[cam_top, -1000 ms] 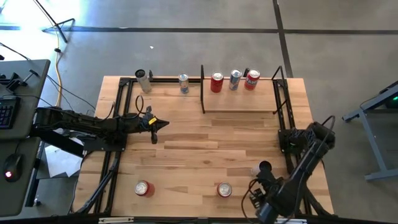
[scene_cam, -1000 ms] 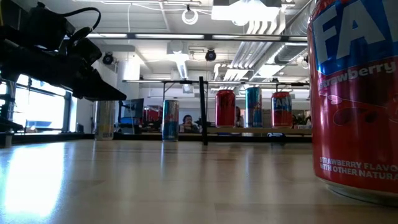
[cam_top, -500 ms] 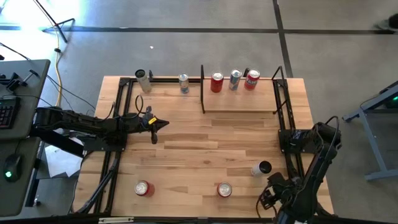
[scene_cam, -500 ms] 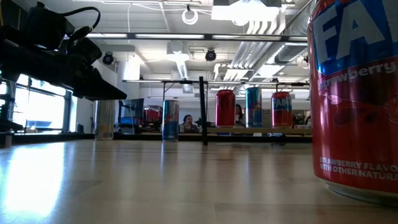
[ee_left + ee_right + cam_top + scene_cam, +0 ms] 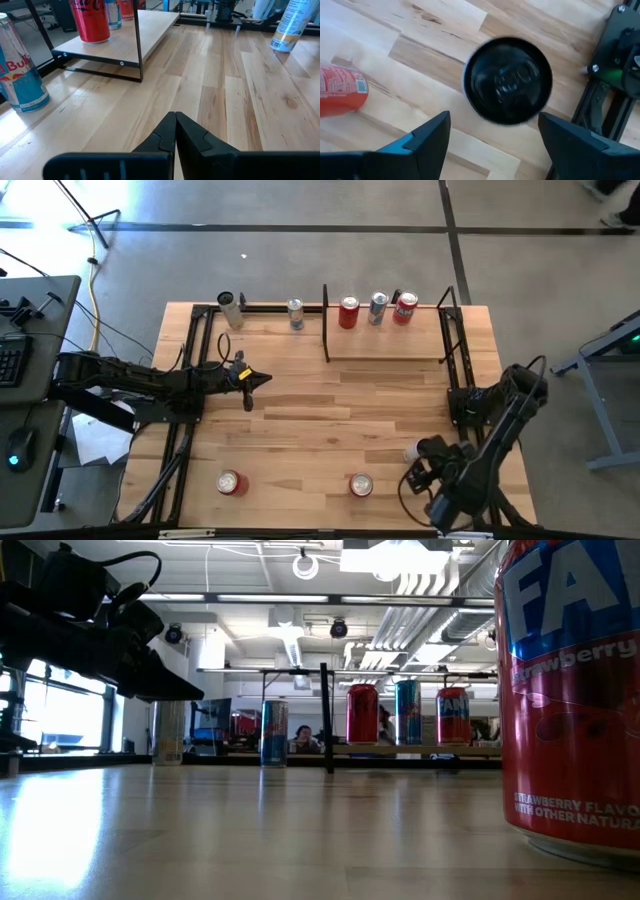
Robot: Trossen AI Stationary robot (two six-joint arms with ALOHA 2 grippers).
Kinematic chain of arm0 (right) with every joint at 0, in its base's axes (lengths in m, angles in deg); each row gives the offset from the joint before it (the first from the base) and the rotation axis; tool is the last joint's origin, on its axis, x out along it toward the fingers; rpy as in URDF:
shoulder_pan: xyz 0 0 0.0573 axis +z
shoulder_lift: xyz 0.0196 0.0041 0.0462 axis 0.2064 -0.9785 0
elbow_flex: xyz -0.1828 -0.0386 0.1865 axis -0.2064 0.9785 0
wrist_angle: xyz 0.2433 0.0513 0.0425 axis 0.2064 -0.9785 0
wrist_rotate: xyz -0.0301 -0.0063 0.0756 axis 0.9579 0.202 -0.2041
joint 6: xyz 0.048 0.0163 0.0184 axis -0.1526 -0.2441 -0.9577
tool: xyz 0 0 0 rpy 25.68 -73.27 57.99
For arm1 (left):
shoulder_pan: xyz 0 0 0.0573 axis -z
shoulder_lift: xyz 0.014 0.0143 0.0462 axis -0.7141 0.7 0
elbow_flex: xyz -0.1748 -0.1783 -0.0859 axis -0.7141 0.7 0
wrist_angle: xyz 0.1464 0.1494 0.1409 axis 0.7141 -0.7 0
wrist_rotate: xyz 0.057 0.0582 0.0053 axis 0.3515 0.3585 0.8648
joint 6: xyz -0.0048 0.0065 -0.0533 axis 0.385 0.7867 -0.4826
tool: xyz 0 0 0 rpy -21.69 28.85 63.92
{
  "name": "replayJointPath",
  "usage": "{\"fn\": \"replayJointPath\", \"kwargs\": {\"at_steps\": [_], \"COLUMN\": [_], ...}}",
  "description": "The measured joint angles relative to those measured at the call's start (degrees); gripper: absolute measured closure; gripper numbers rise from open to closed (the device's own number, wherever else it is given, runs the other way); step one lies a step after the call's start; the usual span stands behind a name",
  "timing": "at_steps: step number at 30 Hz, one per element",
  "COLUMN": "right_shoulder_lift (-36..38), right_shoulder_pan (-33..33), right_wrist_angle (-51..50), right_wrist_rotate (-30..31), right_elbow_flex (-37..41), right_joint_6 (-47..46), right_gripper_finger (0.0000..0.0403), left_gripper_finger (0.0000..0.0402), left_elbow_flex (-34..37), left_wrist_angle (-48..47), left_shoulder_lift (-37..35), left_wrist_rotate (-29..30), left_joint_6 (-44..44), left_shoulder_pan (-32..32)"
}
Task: Place canned beverage on shelf
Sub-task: Put the bottom white-yellow soda can on the shelf
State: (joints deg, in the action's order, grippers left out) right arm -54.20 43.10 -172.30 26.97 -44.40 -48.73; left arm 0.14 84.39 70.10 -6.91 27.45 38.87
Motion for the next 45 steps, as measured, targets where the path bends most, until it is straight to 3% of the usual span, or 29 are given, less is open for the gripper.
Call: {"fn": "replayJointPath", "kwargs": {"at_steps": [37,45], "right_shoulder_lift": [-0.2,-0.1], "right_shoulder_pan": [-13.7,-16.6], "right_wrist_angle": [0.5,1.6], "right_wrist_rotate": [-0.1,-2.7], "right_elbow_flex": [0.0,-0.1], "right_joint_6": [26.9,32.2], "right_gripper_finger": [0.0117,0.0149], "left_gripper_finger": [0.0401,0.0401], "left_elbow_flex": [0.0,0.0], "left_wrist_angle": [0.0,0.0], "left_shoulder_lift": [0.0,0.0], "left_wrist_rotate": [0.0,0.0], "left_joint_6": [0.4,0.6], "left_shoulder_pan": [0.0,0.0]}}
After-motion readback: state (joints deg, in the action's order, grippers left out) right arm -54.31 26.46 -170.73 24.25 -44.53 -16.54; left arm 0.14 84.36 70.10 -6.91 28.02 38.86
